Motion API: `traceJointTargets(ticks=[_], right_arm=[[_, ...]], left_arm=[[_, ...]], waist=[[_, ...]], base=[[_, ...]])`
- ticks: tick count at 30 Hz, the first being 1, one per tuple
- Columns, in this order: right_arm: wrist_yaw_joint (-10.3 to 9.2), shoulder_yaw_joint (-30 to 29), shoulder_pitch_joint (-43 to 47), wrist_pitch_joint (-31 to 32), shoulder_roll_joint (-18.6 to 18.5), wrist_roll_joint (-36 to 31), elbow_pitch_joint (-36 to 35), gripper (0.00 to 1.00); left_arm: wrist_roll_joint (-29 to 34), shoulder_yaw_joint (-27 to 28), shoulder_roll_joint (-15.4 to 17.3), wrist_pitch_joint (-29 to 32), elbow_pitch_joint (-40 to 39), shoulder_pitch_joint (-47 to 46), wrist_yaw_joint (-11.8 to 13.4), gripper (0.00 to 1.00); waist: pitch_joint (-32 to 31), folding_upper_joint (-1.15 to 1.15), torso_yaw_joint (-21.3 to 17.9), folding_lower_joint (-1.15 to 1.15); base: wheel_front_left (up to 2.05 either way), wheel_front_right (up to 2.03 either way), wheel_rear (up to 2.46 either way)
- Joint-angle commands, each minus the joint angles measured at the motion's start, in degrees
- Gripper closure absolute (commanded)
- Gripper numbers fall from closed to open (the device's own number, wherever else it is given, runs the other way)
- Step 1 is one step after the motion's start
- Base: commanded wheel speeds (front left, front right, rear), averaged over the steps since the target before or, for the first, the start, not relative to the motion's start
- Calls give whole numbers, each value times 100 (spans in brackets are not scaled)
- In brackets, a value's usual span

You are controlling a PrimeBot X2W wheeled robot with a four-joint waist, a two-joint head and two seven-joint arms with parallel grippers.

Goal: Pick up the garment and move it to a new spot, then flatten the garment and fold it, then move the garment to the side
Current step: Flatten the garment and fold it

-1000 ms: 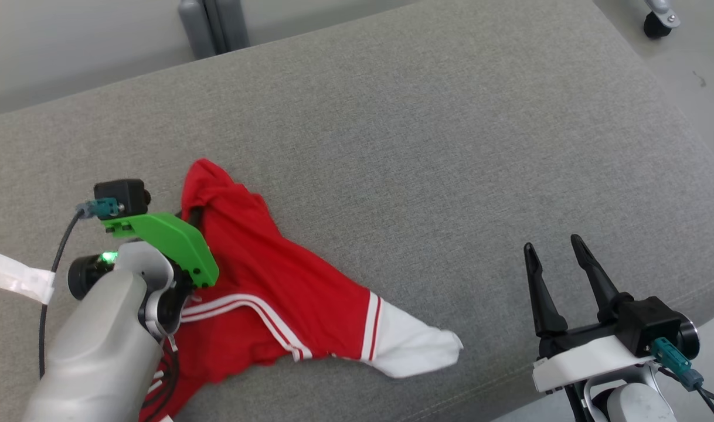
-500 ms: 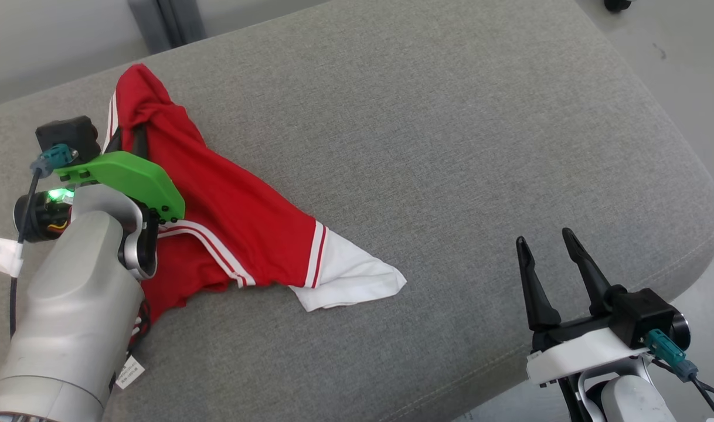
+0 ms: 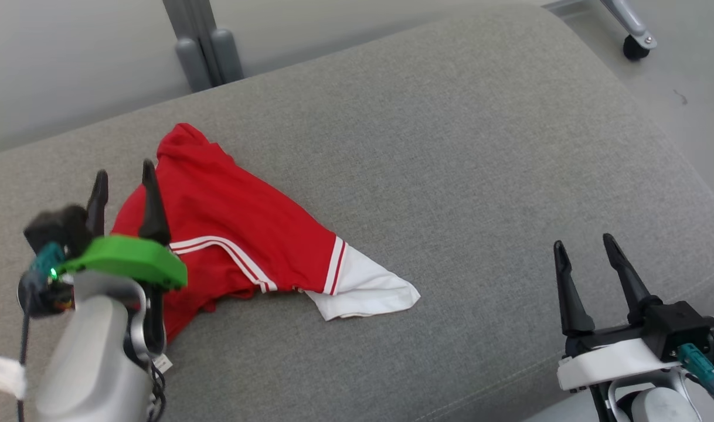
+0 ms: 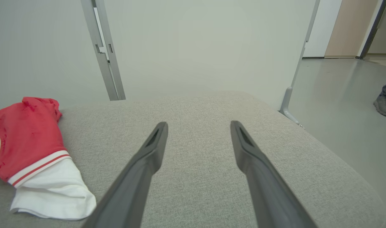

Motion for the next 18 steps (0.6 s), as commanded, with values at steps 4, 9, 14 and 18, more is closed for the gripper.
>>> traceJointTargets(ticks=[4,9,14,18], right_arm=[[-9,-160,159,-17,-10,-178,-149,0],[-10,-365,266,-17,-11,-255,-106,0],[-10,-391,396,-17,-6,-500,168,0],[-10,-422,582,-17,-13,-591,295,0]], left_arm=[[480,460,-252,0,-1056,1382,160,0],[1201,802,-415,-2,-2055,2664,183,0],[1732,1142,-714,0,-2416,3557,41,0],[2092,1345,-950,0,-2528,4066,-172,0]], waist=[[-592,0,480,0],[-736,0,769,0],[-836,0,988,0],[-913,0,1091,0]], base=[[0,0,0],[0,0,0],[0,0,0],[0,0,0]])
